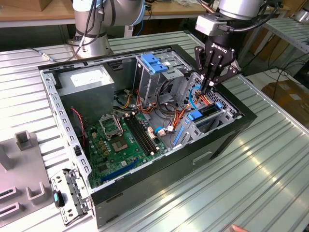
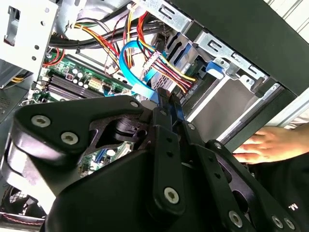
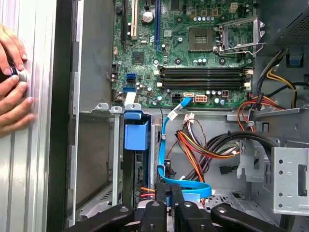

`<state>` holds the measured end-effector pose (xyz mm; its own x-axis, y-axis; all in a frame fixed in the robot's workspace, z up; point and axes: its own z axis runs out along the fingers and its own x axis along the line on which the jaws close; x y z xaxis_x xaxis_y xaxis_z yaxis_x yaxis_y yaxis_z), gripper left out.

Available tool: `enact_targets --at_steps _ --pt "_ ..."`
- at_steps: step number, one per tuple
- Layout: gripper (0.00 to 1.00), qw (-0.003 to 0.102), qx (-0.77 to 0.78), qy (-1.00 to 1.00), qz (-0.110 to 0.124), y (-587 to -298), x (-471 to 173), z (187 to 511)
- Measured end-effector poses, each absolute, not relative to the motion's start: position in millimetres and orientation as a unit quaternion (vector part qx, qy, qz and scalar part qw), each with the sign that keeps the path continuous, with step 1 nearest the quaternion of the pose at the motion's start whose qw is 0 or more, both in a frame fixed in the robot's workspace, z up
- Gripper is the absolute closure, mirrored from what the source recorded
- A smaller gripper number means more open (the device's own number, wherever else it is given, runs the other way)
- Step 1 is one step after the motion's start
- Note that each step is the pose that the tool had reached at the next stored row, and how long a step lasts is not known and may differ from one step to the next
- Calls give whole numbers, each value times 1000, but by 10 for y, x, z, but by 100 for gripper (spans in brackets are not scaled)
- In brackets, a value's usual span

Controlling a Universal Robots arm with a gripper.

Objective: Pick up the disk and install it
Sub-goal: 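Insert the second disk wire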

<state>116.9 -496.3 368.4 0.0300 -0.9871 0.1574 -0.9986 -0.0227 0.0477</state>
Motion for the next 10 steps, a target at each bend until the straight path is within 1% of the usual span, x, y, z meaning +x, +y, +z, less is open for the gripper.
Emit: enact_targets --at_steps 10 --pt "84 67 714 -696 40 -4985 1169 3654"
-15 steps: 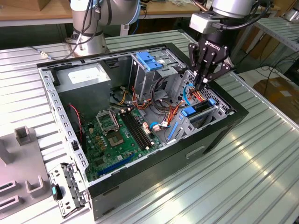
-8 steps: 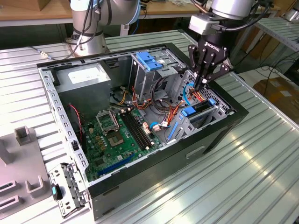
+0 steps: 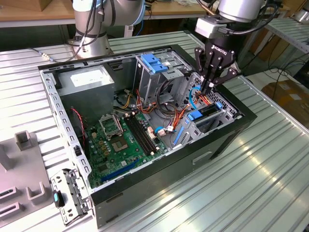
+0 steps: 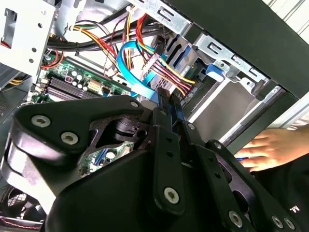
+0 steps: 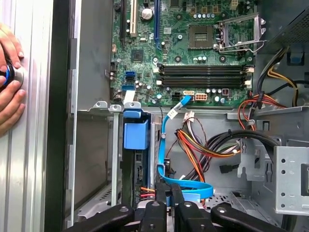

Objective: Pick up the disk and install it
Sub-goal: 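Insert the second disk wire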

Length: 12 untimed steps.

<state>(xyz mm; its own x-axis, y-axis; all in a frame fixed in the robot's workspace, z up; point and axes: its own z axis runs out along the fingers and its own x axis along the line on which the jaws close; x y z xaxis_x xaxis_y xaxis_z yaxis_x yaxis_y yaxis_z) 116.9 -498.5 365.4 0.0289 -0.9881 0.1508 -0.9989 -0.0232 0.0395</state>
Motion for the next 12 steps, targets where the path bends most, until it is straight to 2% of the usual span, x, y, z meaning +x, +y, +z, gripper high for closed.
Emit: enact_targets --at_steps 12 --pt "84 66 714 -696 41 -4999 1168 3651"
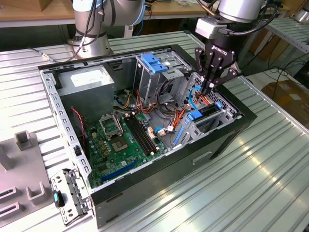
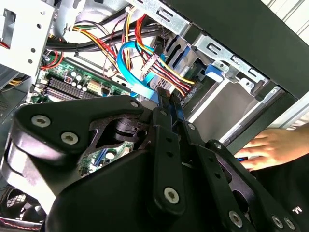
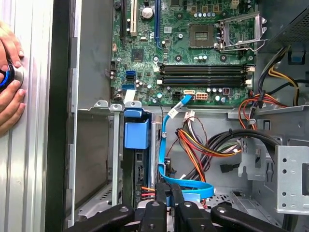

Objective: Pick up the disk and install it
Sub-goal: 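Insert the second disk wire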

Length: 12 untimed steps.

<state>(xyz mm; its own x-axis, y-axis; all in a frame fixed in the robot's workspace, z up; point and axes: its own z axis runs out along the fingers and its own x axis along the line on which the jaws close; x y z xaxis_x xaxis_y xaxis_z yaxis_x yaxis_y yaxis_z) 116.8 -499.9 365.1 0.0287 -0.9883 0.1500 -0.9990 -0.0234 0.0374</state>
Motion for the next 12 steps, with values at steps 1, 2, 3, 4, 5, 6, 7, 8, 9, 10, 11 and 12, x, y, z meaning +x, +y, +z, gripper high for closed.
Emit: enact_targets --at_steps 1,2,3,4,5,6,7,8,9,10,11,12 --pt "84 65 714 -696 40 -5011 1167 3652" --pt "84 63 715 -696 39 -5043 1165 3652" --pt "84 60 715 -696 37 -5070 1162 3651" --pt "84 58 715 -696 36 -5091 1158 3650" --pt "84 56 716 -695 35 -5117 1154 3649" --pt "84 55 716 -695 35 -5144 1147 3646" --pt "84 53 718 -693 35 -5163 1137 3642" --pt "84 52 719 -693 35 -5171 1129 3639" --pt "84 52 719 -692 35 -5174 1120 3636" --pt "84 50 720 -691 35 -5176 1104 3633" --pt "84 48 721 -690 35 -5181 1084 3627" --pt "84 48 722 -690 35 -5183 1080 3623"
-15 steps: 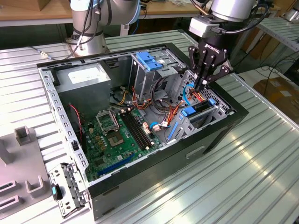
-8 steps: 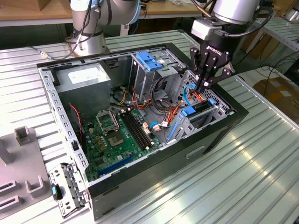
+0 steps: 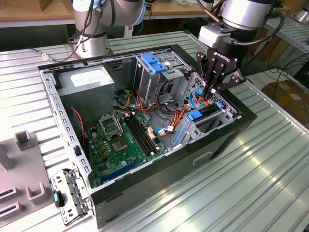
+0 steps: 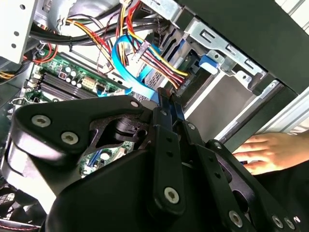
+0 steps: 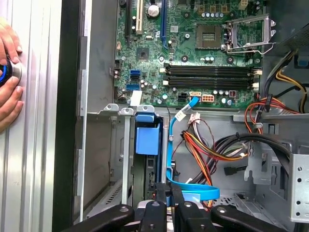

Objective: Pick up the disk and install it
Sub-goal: 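Insert the second disk wire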

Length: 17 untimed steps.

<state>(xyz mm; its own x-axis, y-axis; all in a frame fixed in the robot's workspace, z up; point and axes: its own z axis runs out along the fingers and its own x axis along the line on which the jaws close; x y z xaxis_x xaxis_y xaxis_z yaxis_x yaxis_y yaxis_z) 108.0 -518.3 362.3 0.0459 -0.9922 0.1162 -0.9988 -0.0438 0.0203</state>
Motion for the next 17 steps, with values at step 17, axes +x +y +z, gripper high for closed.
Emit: enact_targets --at_steps 17 --pt "84 10 723 -690 20 -5407 981 3569"
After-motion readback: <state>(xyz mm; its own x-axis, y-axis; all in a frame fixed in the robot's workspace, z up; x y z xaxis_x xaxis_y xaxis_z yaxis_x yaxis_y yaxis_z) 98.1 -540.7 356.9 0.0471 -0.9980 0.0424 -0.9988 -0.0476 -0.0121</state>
